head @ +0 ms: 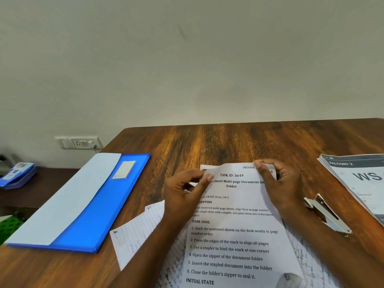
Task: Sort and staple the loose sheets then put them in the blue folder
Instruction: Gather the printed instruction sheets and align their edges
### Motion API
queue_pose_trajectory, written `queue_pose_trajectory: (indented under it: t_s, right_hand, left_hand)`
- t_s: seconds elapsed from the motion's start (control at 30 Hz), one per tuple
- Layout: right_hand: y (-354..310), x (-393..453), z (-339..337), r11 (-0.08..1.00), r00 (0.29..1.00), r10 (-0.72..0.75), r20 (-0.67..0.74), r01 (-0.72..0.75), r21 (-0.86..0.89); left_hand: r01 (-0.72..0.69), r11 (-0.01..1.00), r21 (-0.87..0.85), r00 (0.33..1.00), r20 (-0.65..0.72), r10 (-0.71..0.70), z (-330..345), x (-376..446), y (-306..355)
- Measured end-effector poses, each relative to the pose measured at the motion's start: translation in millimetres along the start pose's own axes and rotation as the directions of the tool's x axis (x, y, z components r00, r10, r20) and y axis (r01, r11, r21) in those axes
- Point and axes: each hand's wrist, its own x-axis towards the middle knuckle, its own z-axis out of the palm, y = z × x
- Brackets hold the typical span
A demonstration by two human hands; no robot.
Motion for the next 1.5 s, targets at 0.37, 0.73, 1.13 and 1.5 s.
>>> queue_pose_trajectory:
  t_s: [0.37, 0.73, 1.13, 1.5]
  right_hand:
    - [0.1, 0.0, 1.1, 1.000, 1.000, 0.007, 0.004, -0.007, 0.011]
    - [-0.5, -0.5, 0.6, 1.000, 1.000, -0.002, 0.006, 0.002, 0.011]
    - [1.7, 1.2, 0.1, 1.000, 1.000, -0.004, -0.002, 0.004, -0.014]
    - [4.6, 1.3, 0.2, 0.999, 1.000, -0.006, -0.017, 0.005, -0.043]
  left_hand:
    - [0.233, 0.956, -0.179, 0.966, -0.074, -0.250, 1.5, -0.2, 6.1]
    - [0.245, 0.943, -0.224, 0.963, -0.061, -0.264, 3.9, 0.5, 5.0]
    - [0.248, 0.941, -0.230, 0.967, -0.001, -0.255, 1.8, 1.2, 4.8]
    - [0.222, 0.951, -0.214, 0.970, -0.053, -0.238, 1.1, 2.4, 3.2]
